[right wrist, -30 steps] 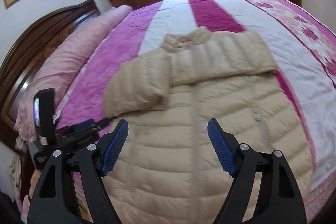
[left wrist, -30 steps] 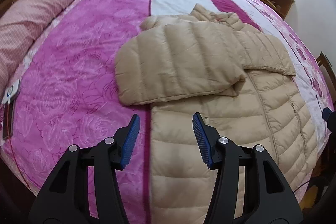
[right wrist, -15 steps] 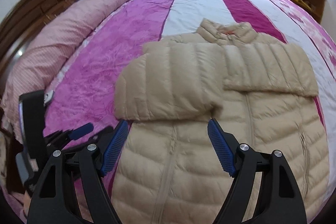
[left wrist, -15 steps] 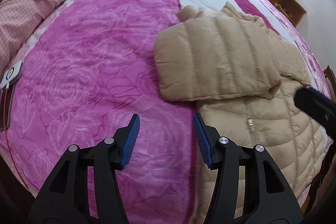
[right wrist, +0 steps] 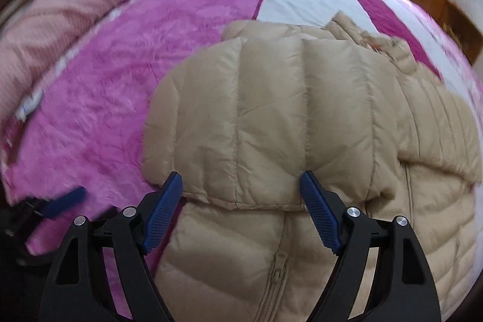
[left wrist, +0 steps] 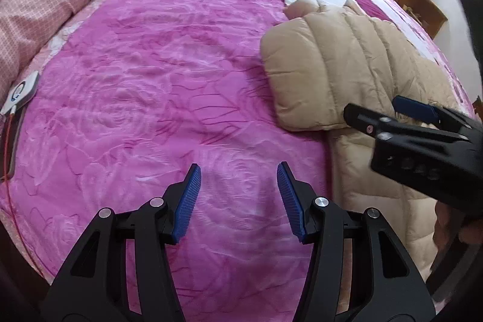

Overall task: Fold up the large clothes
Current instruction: 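Grasp the opposite side panel edge with the right tool, then fold the side panel inward toward the zipper and release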

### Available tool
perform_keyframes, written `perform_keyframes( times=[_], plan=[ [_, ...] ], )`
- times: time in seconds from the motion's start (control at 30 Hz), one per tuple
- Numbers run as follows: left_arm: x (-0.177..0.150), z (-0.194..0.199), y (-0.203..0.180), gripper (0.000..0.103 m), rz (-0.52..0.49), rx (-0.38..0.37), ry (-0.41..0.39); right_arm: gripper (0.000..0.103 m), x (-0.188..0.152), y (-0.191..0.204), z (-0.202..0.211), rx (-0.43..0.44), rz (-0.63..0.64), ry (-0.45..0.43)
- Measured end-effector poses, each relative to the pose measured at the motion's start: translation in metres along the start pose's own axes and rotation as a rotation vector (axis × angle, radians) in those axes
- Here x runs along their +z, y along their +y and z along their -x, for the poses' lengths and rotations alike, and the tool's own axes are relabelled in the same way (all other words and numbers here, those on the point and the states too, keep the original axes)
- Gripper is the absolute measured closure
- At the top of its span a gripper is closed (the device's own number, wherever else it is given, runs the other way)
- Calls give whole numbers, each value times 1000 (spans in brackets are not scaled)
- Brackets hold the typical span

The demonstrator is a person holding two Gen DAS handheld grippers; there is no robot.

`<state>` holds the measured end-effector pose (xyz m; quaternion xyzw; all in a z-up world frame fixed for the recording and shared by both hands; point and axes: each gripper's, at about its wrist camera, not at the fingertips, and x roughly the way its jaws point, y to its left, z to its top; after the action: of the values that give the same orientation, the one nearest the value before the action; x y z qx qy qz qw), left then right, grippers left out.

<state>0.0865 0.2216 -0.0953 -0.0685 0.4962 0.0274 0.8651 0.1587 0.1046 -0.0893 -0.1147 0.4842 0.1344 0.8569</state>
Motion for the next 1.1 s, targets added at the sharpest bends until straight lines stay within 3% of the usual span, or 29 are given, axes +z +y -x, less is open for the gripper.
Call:
perform_keyframes(
  times=[0.07, 0.13, 0.3, 0.53, 0.83, 1.1],
  plan=[
    [-1, -1, 4, 50, 2, 3, 2, 25, -1, 3, -7, -19, 34, 6],
    [0, 1, 7, 50, 6, 6, -5, 36, -3, 3, -13, -19, 44, 14],
    [1, 4, 11, 51, 23, -7, -17, 91, -4, -2, -3, 50, 41, -4],
    [8, 15, -8, 51, -10, -24, -56, 96, -7, -39, 55, 189, -94, -110],
    [22, 30, -46, 51, -59, -89, -108, 96, -37, -135, 108, 175, -290, -199],
    [34, 22, -93, 51, -116, -123, -107, 96, -67, -213, 92, 113, -458, -151]
  ],
)
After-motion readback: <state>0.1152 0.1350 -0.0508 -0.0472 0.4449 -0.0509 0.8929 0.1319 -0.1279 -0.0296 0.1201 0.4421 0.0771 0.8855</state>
